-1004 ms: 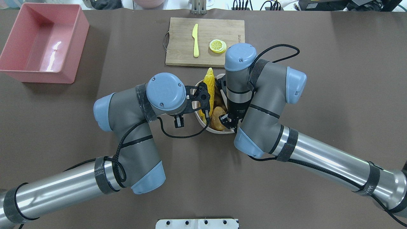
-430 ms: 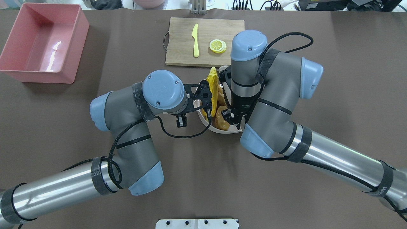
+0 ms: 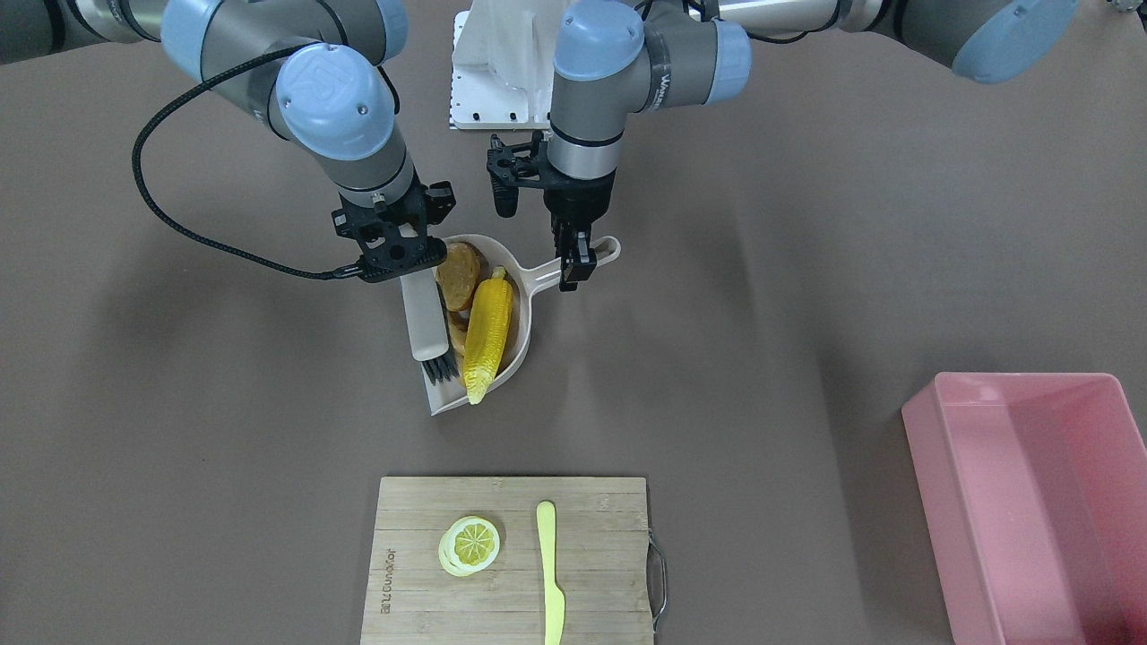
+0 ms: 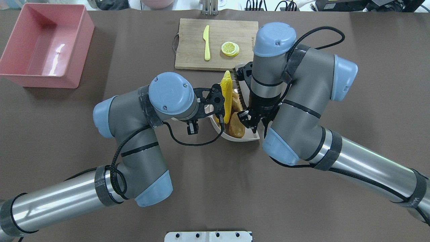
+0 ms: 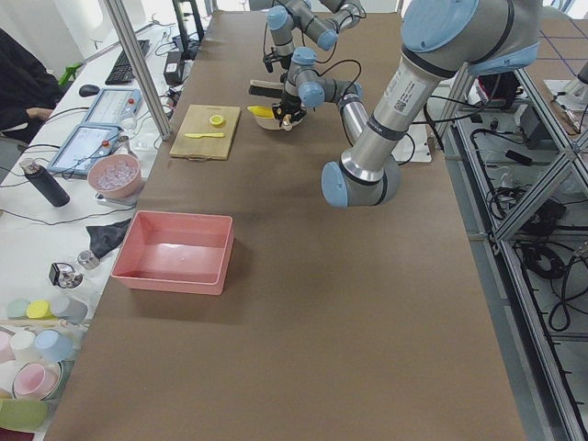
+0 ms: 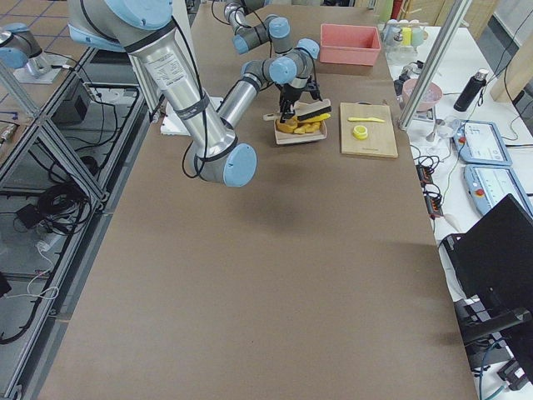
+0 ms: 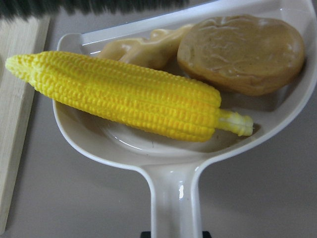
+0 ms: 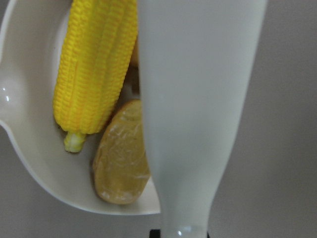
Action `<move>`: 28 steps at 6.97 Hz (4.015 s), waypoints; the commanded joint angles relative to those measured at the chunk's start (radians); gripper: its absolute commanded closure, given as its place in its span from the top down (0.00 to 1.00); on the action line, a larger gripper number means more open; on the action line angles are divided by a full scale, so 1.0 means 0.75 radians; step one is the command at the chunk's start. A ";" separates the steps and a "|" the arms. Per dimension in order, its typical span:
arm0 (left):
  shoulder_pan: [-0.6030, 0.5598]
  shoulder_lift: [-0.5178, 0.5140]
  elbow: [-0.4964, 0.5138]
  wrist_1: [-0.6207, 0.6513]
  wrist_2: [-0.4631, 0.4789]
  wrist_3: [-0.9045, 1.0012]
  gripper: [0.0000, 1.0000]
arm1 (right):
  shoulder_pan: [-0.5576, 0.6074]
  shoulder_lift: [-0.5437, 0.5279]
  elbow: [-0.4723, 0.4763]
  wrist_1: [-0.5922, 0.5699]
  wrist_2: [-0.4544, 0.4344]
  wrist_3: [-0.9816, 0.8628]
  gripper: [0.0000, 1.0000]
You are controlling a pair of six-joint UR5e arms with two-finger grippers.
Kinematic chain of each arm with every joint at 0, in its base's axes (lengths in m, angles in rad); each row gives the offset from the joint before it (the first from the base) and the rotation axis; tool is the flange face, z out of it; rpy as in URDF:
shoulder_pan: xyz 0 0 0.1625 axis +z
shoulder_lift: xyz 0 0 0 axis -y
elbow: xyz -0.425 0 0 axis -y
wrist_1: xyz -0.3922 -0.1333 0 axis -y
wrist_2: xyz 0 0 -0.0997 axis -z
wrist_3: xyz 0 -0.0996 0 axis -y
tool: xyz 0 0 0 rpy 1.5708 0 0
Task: Sweep and dump trash into bin
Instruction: 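Lift the brush away with the right gripper while the left gripper raises the dustpan, then carry the loaded dustpan with the left gripper over the pink bin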
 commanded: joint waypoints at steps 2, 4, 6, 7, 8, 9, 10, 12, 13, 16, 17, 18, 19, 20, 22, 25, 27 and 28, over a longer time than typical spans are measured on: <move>-0.001 0.004 0.000 -0.104 -0.082 -0.100 0.00 | 0.155 -0.121 0.171 0.000 0.090 0.000 0.00; -0.019 0.006 -0.004 -0.214 -0.086 -0.129 0.00 | 0.307 -0.201 0.269 -0.016 0.139 -0.002 0.00; -0.064 0.043 -0.091 -0.231 -0.129 -0.194 0.00 | 0.385 -0.210 0.329 -0.088 0.137 -0.012 0.00; -0.115 0.049 -0.120 -0.231 -0.178 -0.192 0.00 | 0.411 -0.210 0.337 -0.098 0.133 -0.014 0.00; -0.199 0.118 -0.151 -0.282 -0.273 -0.182 0.00 | 0.450 -0.222 0.341 -0.107 0.125 -0.014 0.00; -0.305 0.176 -0.155 -0.331 -0.408 -0.176 0.00 | 0.491 -0.250 0.351 -0.107 0.113 -0.020 0.00; -0.417 0.215 -0.155 -0.360 -0.509 -0.153 0.00 | 0.528 -0.283 0.376 -0.107 0.107 -0.033 0.00; -0.677 0.256 -0.159 -0.364 -0.652 -0.070 0.00 | 0.569 -0.279 0.384 -0.107 0.074 -0.041 0.00; -0.826 0.296 -0.155 -0.360 -0.732 0.014 0.00 | 0.581 -0.279 0.398 -0.107 0.074 -0.043 0.00; -1.017 0.429 -0.151 -0.386 -0.802 0.102 0.00 | 0.606 -0.275 0.399 -0.107 0.072 -0.072 0.00; -1.056 0.499 -0.147 -0.425 -0.804 0.129 0.00 | 0.600 -0.267 0.403 -0.107 0.070 -0.069 0.00; -1.081 0.556 -0.149 -0.431 -0.804 0.163 0.00 | 0.596 -0.267 0.411 -0.107 0.049 -0.067 0.00; -1.130 0.638 -0.153 -0.484 -0.818 0.198 0.00 | 0.577 -0.267 0.425 -0.107 0.013 -0.065 0.00; -1.187 0.717 -0.151 -0.545 -0.824 0.209 0.00 | 0.569 -0.269 0.435 -0.117 -0.002 -0.061 0.00; -1.350 0.832 -0.135 -0.550 -0.888 0.319 0.00 | 0.543 -0.283 0.472 -0.131 -0.055 -0.059 0.00; -1.524 0.872 0.040 -0.548 -0.994 0.488 0.00 | 0.551 -0.283 0.486 -0.137 -0.041 -0.124 0.00; -1.541 0.866 0.167 -0.546 -0.972 0.564 0.00 | 0.553 -0.277 0.503 -0.137 -0.031 -0.174 0.00; -1.537 0.847 0.196 -0.546 -0.911 0.565 0.00 | 0.553 -0.273 0.499 -0.135 -0.028 -0.180 0.00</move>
